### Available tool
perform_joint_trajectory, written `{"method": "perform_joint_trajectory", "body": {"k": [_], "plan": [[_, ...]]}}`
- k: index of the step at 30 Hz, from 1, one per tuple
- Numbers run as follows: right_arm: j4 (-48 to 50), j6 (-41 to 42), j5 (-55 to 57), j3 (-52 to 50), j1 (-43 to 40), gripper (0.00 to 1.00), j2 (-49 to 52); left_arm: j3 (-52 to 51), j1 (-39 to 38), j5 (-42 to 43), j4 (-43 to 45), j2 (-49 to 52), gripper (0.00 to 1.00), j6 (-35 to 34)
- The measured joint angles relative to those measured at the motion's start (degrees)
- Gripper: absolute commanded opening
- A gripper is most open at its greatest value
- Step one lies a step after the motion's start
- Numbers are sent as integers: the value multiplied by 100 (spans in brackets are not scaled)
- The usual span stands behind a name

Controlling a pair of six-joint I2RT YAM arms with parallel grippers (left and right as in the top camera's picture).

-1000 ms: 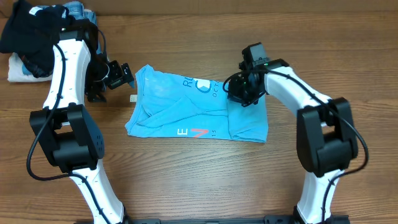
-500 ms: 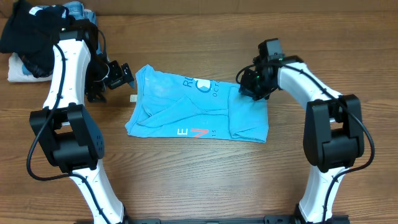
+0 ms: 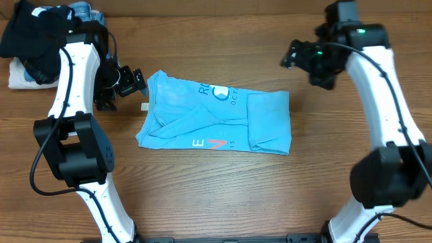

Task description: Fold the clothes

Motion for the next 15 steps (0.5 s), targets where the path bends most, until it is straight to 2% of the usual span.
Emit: {"method": "perform_joint_trajectory", "body": {"k": [5, 8, 15], "plan": [[-376, -437, 435, -278, -260, 100, 42, 0, -24, -2, 7, 0, 100, 0], [-129, -793, 380, -789, -385, 100, 57, 0, -24, -2, 4, 0, 100, 0], [918, -1740, -684, -2192, -684, 100, 129, 0, -98, 0, -4, 0, 100, 0]]}}
